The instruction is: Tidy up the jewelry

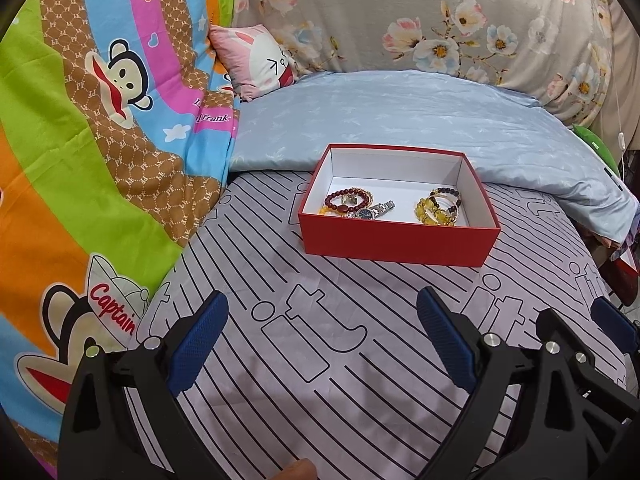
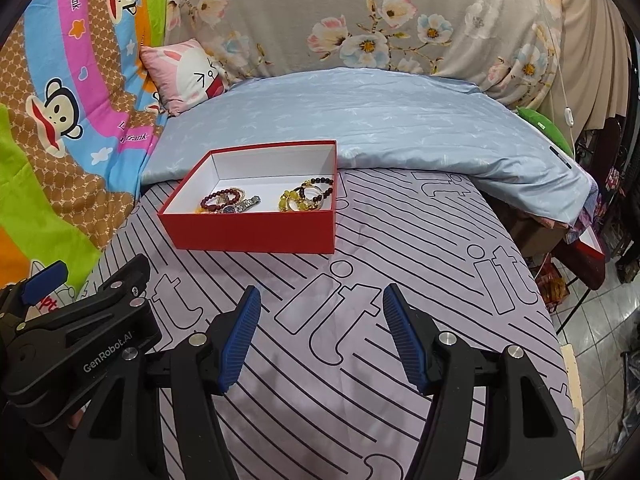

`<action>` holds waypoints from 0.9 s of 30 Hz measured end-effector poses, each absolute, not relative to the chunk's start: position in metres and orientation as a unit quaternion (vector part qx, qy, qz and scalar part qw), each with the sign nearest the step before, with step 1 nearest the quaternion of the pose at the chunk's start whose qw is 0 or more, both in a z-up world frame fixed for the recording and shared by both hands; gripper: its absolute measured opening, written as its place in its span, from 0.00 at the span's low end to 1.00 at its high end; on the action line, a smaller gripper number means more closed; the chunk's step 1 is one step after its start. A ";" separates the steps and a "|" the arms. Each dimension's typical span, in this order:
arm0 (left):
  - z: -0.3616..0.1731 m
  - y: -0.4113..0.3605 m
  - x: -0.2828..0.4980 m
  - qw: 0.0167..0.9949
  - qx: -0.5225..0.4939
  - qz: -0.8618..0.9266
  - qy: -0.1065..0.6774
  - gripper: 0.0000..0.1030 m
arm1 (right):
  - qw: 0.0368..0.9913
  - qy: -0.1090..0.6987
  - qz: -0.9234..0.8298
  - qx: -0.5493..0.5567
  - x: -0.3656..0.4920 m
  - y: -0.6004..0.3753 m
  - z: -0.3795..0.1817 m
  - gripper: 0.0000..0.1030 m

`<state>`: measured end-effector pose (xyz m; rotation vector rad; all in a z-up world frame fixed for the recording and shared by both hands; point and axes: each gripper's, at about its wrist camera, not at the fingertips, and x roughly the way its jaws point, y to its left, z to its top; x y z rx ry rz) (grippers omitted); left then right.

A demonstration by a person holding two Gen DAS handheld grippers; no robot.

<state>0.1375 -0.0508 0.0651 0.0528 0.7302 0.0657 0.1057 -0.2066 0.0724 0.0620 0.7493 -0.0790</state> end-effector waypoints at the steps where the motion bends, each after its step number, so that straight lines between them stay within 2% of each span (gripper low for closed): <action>1: 0.064 -0.050 0.137 0.933 0.025 0.032 0.358 0.88 | 0.929 0.366 -0.039 0.030 0.105 -0.206 0.072 0.60; 27: 0.060 -0.046 0.138 0.930 0.029 0.039 0.364 0.92 | 0.928 0.370 -0.040 0.027 0.103 -0.204 0.066 0.60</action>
